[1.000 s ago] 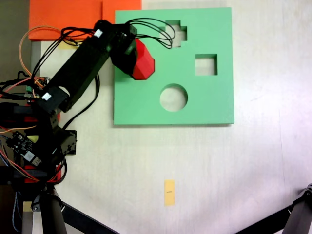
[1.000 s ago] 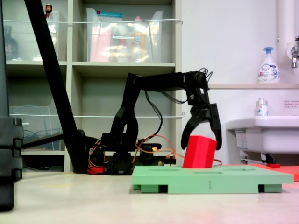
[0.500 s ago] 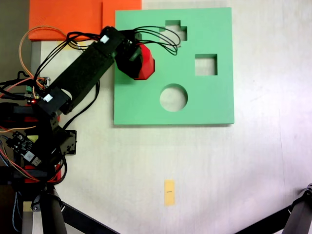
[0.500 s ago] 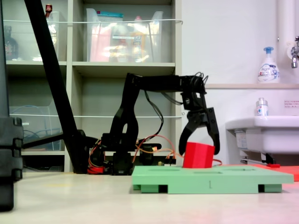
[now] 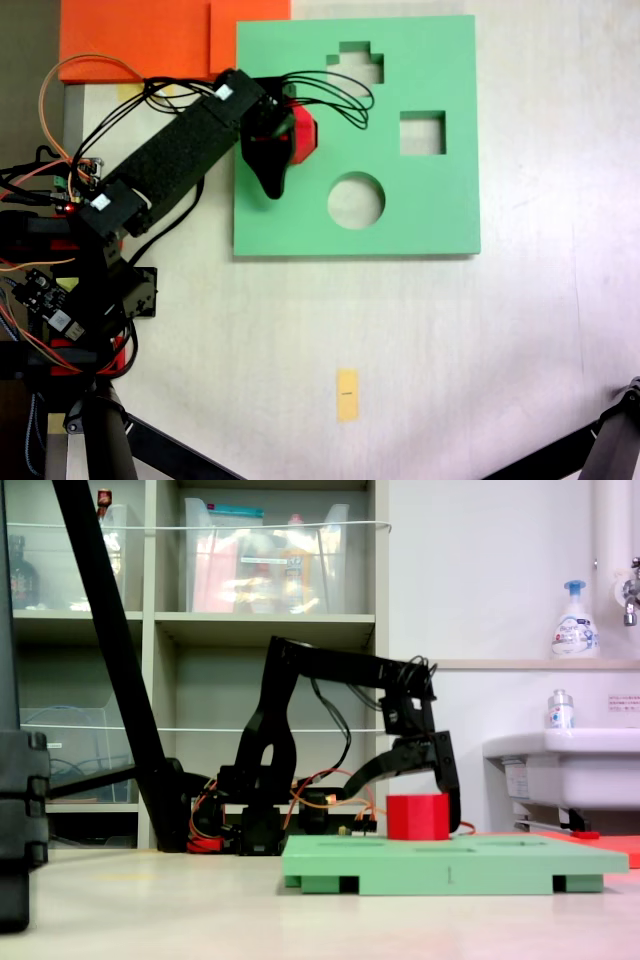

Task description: Put the octagonal pillar block into the corresponding hole

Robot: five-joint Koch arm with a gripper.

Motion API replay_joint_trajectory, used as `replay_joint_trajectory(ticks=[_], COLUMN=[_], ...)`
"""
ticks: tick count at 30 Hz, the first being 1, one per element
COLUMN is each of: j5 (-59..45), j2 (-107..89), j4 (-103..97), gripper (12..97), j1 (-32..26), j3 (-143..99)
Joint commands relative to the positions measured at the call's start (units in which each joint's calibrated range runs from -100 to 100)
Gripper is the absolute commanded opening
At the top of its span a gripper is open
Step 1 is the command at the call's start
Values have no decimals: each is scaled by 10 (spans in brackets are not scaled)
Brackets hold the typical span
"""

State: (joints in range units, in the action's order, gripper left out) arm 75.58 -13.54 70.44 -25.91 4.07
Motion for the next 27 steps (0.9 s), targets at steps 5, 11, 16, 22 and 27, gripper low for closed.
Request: replay_joint_trajectory(ticks=[5, 11, 16, 22, 27], j5=[-34, -116, -277, -528, -598], j2=[-162, -418, -571, -757, -865], j4=[-10, -38, -25, -67, -429], gripper=[958, 956, 955, 744, 509], j1=[-8, -8, 12, 118, 176], j3=[11, 1, 0, -108, -379])
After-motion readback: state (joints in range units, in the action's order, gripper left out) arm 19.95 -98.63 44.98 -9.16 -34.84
